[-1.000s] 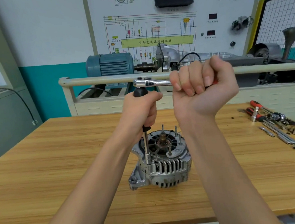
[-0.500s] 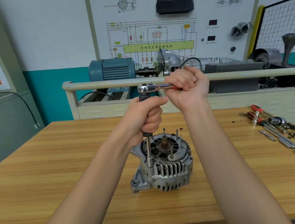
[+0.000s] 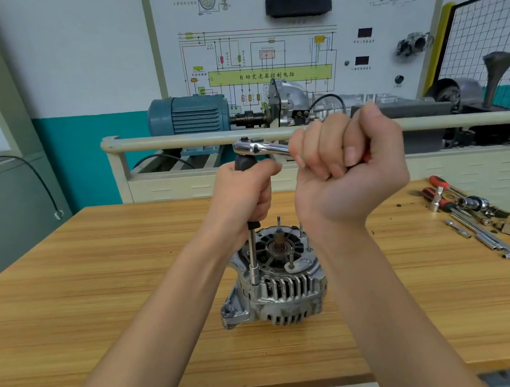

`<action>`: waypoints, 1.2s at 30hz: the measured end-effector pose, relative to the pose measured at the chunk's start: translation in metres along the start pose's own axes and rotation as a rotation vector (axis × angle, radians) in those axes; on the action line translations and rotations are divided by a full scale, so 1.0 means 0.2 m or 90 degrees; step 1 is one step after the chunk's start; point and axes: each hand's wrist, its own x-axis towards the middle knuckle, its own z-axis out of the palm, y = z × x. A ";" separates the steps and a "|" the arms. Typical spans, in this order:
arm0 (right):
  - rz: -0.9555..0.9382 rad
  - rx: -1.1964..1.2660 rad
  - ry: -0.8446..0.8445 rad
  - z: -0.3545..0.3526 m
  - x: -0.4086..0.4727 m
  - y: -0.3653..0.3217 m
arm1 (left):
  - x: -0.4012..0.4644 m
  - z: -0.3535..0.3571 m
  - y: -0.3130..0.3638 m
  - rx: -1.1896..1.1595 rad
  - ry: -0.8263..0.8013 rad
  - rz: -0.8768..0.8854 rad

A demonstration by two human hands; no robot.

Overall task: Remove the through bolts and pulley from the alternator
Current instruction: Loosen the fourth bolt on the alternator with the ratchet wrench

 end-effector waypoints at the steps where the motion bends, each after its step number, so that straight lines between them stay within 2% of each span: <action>1: 0.022 0.008 0.005 -0.01 0.02 0.00 | 0.00 -0.02 0.00 -0.004 -0.020 0.004; 4: 0.129 0.051 0.050 -0.06 0.10 -0.01 | -0.01 -0.08 0.03 -0.025 -0.116 -0.008; 7: 0.286 0.177 0.109 -0.13 0.19 0.03 | 0.00 -0.11 0.06 -0.059 -0.202 -0.025; 9: 0.360 0.283 0.158 -0.19 0.23 0.08 | 0.01 -0.09 0.06 -0.070 -0.204 -0.021; 12: 0.406 0.373 0.217 -0.26 0.26 0.12 | 0.01 -0.05 0.04 -0.052 -0.170 -0.016; 15: 0.387 0.367 0.233 -0.25 0.26 0.12 | 0.01 -0.03 0.03 -0.037 -0.121 -0.012; 18: 0.317 0.306 0.218 -0.19 0.22 0.06 | 0.00 -0.03 0.02 -0.029 -0.071 0.002; 24: 0.090 0.072 0.083 -0.06 0.06 -0.01 | 0.02 0.01 0.01 0.003 0.025 0.008; 27: 0.015 0.021 0.019 -0.02 0.01 -0.01 | 0.01 0.02 0.01 0.006 0.039 0.015; 31: 0.046 0.027 0.021 -0.03 0.03 -0.01 | 0.00 0.01 0.01 -0.015 0.019 0.042; 36: 0.208 0.128 0.091 -0.12 0.15 0.00 | -0.02 -0.05 0.02 -0.050 -0.065 0.035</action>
